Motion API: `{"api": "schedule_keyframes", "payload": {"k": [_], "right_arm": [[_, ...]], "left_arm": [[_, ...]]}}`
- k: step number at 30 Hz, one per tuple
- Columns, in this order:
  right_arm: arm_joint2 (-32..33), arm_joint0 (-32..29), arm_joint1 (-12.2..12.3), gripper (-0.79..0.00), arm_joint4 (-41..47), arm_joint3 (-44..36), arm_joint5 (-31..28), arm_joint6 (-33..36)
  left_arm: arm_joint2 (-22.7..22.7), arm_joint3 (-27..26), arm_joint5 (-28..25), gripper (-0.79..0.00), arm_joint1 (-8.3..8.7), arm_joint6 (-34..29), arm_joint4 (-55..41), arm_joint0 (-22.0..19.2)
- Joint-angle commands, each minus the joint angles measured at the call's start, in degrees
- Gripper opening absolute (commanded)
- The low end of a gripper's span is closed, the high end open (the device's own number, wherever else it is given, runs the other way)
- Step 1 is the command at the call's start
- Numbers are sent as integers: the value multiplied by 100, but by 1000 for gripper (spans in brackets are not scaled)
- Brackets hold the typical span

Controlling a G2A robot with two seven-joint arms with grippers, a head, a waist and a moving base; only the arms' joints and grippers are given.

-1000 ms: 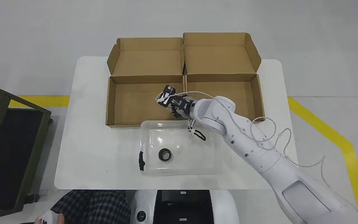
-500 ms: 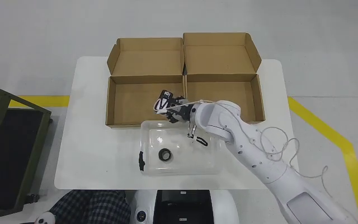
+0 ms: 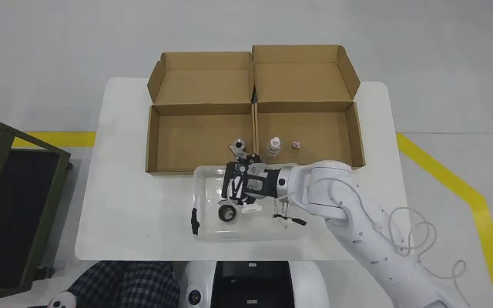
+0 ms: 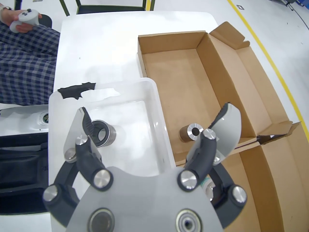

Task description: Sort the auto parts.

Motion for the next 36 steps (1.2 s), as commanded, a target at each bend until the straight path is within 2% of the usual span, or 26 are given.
{"api": "schedule_keyframes", "payload": {"k": [1, 10, 17, 36], "right_arm": [[61, -134, 34, 0, -38, -85, -102, -88], [297, -691, 176, 0, -469, -349, -316, -357], [279, -979, 237, 0, -992, -205, -301, -606], [-340, -715, 161, 0, -1511, 505, -169, -685]], "left_arm": [[0, 0, 0, 0, 0, 0, 0, 0], [0, 0, 0, 0, 0, 0, 0, 0], [0, 0, 0, 0, 0, 0, 0, 0], [0, 0, 0, 0, 0, 0, 0, 0]]}}
